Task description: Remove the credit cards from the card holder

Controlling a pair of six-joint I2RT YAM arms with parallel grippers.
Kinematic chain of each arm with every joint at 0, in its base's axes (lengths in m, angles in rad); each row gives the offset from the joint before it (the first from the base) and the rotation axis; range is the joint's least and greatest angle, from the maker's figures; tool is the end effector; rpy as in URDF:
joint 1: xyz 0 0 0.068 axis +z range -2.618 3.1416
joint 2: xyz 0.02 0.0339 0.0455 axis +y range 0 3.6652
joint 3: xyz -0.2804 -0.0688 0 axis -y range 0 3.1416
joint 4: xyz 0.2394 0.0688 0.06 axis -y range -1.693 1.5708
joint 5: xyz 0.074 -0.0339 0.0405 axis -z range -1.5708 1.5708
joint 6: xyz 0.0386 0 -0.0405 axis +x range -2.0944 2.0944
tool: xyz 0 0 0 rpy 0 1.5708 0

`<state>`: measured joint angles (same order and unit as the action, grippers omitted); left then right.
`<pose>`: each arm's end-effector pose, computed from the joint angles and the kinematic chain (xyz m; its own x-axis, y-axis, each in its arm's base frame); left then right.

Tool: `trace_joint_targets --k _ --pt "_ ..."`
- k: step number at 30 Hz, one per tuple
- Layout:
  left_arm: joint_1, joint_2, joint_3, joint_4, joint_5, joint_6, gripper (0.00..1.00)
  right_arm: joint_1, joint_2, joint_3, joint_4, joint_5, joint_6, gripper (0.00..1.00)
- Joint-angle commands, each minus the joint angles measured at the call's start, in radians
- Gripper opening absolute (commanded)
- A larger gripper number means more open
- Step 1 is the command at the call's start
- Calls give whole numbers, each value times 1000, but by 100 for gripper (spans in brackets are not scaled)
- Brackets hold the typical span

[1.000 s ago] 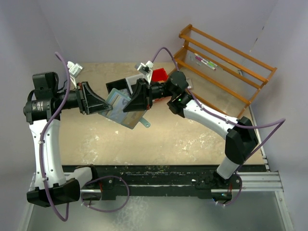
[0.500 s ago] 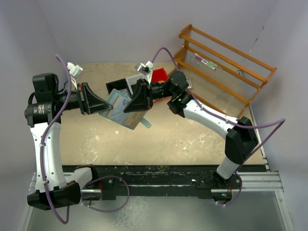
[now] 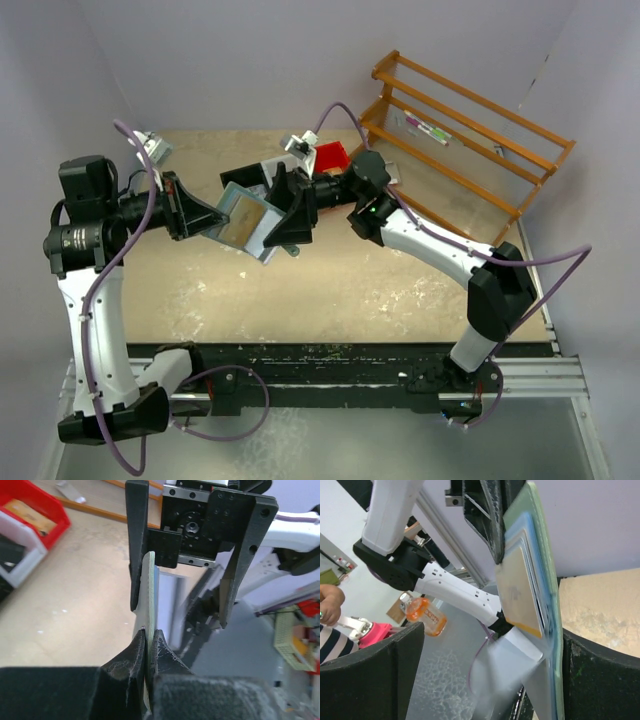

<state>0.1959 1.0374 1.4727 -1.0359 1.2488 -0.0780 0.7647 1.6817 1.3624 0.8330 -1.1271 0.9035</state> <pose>0.1448 -0.0086 0.4616 -0.6077 -0.1457 -0.7807 0.6607 0.4528 -0.5987 0.2472 0.2855 0.4185 -0.4599 0.0261 -0.8876 -0.8137 -0.4126 0.4095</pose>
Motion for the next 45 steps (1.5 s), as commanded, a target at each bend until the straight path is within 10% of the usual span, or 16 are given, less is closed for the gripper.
trace_joint_targets --k 1,12,30,35,45 --pt "0 -47 75 2 -151 129 0 -16 -58 -1 -89 54 -85 100" --pt "0 4 26 -41 128 29 0 -46 -74 -19 -156 140 -101 94" --pt "0 4 -116 99 217 -132 3 5 6 16 36 51 104 1" --pt "0 25 -96 -18 141 46 48 5 3 41 -82 44 49 0" --pt "0 62 -111 -153 134 227 51 13 24 171 -417 89 -136 0"
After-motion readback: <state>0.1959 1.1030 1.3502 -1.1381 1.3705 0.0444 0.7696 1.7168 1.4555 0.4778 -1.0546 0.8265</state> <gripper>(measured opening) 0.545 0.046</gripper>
